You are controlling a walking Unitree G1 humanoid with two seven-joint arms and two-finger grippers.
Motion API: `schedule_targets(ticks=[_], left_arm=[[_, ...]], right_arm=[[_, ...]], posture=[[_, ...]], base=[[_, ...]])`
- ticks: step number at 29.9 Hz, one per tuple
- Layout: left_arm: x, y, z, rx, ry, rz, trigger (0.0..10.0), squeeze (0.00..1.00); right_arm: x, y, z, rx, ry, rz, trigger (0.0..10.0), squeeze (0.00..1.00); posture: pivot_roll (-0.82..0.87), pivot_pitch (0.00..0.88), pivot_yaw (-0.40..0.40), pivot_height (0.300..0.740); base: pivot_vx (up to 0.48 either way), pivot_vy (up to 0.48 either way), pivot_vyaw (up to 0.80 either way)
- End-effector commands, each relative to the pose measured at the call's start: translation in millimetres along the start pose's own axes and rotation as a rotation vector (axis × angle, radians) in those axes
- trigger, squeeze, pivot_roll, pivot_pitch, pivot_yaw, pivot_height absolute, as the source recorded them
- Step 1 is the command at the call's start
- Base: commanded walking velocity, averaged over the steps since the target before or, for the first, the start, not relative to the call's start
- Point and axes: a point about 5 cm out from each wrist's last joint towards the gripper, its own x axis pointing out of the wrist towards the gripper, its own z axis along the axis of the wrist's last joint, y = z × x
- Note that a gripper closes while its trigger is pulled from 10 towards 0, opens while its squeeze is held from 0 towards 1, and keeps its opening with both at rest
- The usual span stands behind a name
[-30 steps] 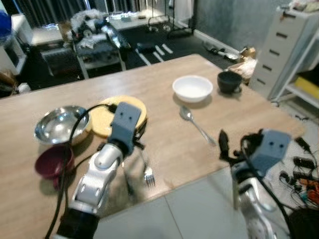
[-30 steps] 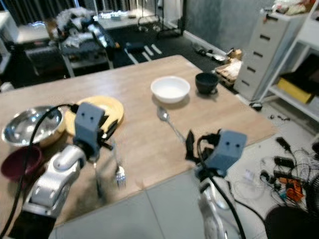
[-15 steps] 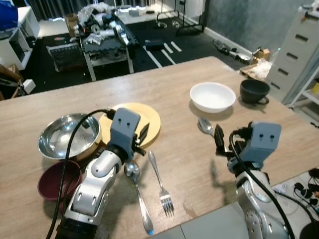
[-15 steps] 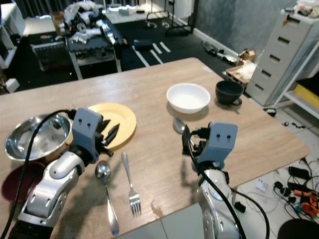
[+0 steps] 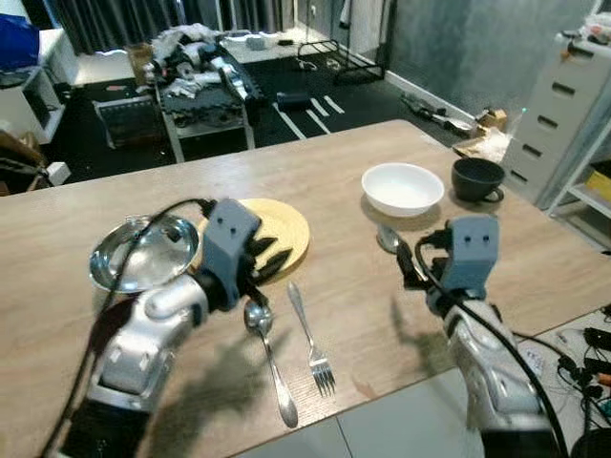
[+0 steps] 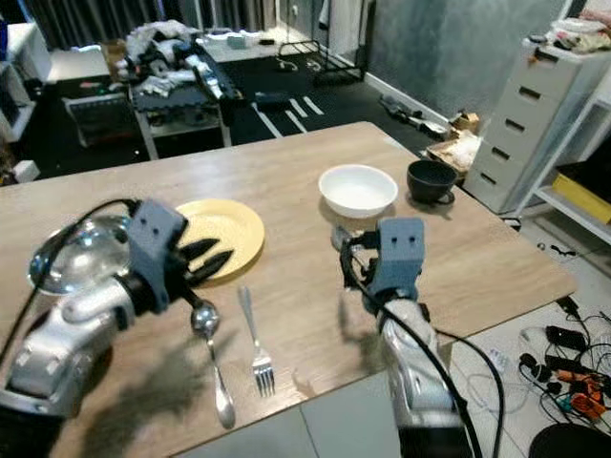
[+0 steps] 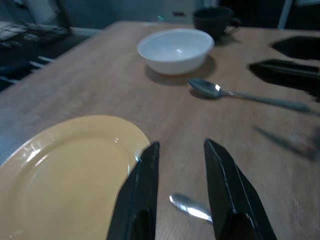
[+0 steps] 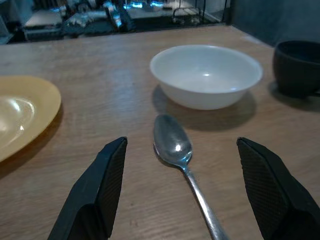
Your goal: Setting the table
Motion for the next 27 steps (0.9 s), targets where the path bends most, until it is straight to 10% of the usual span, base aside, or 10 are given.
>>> schedule_targets(ticks=[1,21,22,26,27], left_arm=[[-0.7,-1.3,-0.6,-0.004,0.017,-0.057,10.0,0.0],[-7.6,0.1,50.6,0.039,-0.035,-0.318,10.0,0.0],[-7.9,-0.2,50.5,0.032,-0.034,-0.317,10.0,0.0],[-8.3,-0.7,50.1,0.027,-0.034,-0.318,10.0,0.0],[-8.7,-1.0,49.8,0.021,-0.035,-0.317,10.0,0.0]], right_arm=[[3.5,-3.0,-8.0,-0.007,0.033,-0.004,10.0,0.0],[21.4,-44.4,-35.9,0.003,0.205,-0.055,10.0,0.0],[20.9,-44.4,-41.4,0.01,0.263,-0.004,4.6,0.0],[18.8,-43.5,-47.1,0.008,0.323,0.055,3.6,0.0],[17.2,-43.5,-49.3,-0.01,0.347,0.091,0.0,0.0]], posture=[[0.11,0.148,0.126,0.74],[0.17,0.275,0.152,0.74],[0.17,0.279,0.152,0.74],[0.17,0.28,0.15,0.74],[0.16,0.281,0.146,0.74]], base=[[0.0,0.0,0.0],[0.0,0.0,0.0],[0.0,0.0,0.0],[0.0,0.0,0.0],[0.0,0.0,0.0]])
